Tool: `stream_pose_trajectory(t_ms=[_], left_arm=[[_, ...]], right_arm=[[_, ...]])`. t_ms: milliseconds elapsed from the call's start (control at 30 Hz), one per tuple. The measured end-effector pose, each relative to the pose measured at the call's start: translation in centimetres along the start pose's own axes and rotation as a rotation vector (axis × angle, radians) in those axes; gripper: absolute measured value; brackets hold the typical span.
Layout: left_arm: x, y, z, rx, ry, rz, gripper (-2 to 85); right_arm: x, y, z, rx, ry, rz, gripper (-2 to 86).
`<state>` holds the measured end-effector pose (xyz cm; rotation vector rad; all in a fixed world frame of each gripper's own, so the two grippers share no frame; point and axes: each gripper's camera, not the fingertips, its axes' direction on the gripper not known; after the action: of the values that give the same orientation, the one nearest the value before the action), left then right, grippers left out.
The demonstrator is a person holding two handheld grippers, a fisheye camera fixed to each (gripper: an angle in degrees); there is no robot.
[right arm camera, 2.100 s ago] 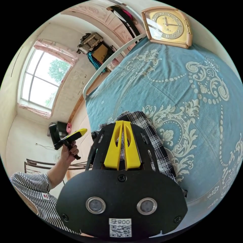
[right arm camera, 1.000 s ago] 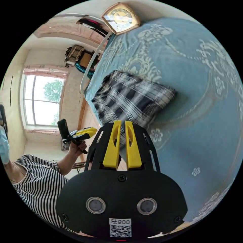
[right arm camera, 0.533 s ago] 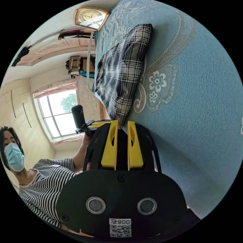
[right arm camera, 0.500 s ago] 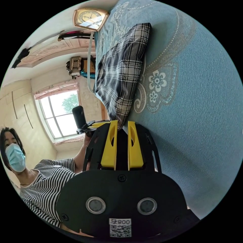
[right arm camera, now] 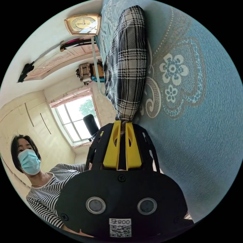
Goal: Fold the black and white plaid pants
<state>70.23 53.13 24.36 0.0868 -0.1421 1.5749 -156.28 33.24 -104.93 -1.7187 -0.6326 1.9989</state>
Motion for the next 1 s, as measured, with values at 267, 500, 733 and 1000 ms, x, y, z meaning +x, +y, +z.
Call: stream_pose_trajectory(t_ms=[267,500,733,1000], left_arm=[[-3.9,3.3,-6.3,0.270,0.063,-0.183,6.1],[-7.6,4.7,-12.9,0.611,0.133,-0.360,11.2],[-8.0,2.1,-16.6,0.680,0.064,-0.429,12.5],[-5.5,-3.5,-18.1,0.624,0.009,-0.426,8.7]], right_arm=[[2.8,0.5,-0.4,0.041,-0.052,-0.086,1.6],[4.0,-0.4,-0.3,0.053,-0.069,-0.197,1.4],[8.9,-0.6,0.3,0.053,-0.066,-0.224,1.2],[16.7,0.4,1.0,0.049,-0.074,-0.207,1.2]])
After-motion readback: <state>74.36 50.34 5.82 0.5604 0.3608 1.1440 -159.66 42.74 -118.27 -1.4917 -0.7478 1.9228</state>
